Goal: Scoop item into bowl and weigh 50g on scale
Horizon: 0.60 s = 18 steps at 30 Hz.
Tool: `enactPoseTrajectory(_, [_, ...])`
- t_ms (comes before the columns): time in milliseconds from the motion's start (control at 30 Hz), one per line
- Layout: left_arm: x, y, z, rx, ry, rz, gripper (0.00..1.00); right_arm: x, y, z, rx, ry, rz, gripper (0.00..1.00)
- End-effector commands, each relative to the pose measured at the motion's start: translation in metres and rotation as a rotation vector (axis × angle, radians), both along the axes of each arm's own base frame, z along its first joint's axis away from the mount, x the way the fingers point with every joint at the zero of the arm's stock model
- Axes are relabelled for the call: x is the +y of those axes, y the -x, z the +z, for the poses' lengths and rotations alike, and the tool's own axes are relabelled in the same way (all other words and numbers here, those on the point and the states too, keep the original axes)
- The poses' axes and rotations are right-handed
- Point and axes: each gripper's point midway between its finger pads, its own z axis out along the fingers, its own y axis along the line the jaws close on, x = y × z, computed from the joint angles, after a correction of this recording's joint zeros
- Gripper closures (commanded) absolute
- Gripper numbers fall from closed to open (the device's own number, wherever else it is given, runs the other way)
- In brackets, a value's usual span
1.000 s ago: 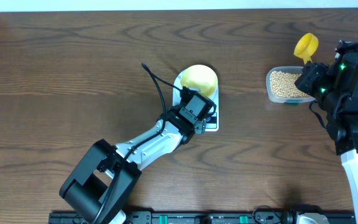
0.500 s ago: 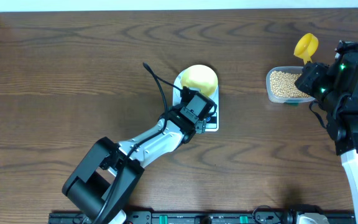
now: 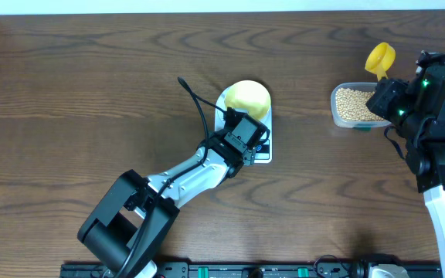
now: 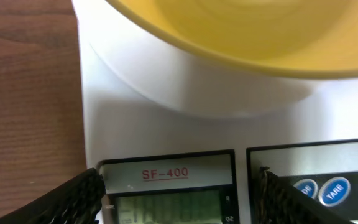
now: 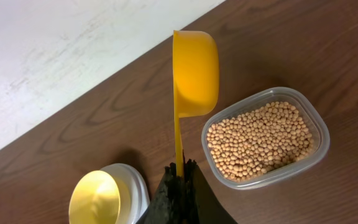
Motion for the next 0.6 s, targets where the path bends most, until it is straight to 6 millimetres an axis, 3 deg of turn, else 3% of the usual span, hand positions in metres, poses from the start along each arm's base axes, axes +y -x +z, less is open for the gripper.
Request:
enactPoseTrajectory(0, [-0.0028,0.0034,-0.0078,0.036,-0.003,-0.023,0.21,-0.0018,-0.0009,0.0101,-0.025,0.015,0.002,0.99])
enactPoseTrajectory(567, [-0.0064,0.0061,-0.0089,0.052,0.012,-0.041,0.21,-0.0018,0.0001,0.0086,-0.017,0.015,0.002,0.99])
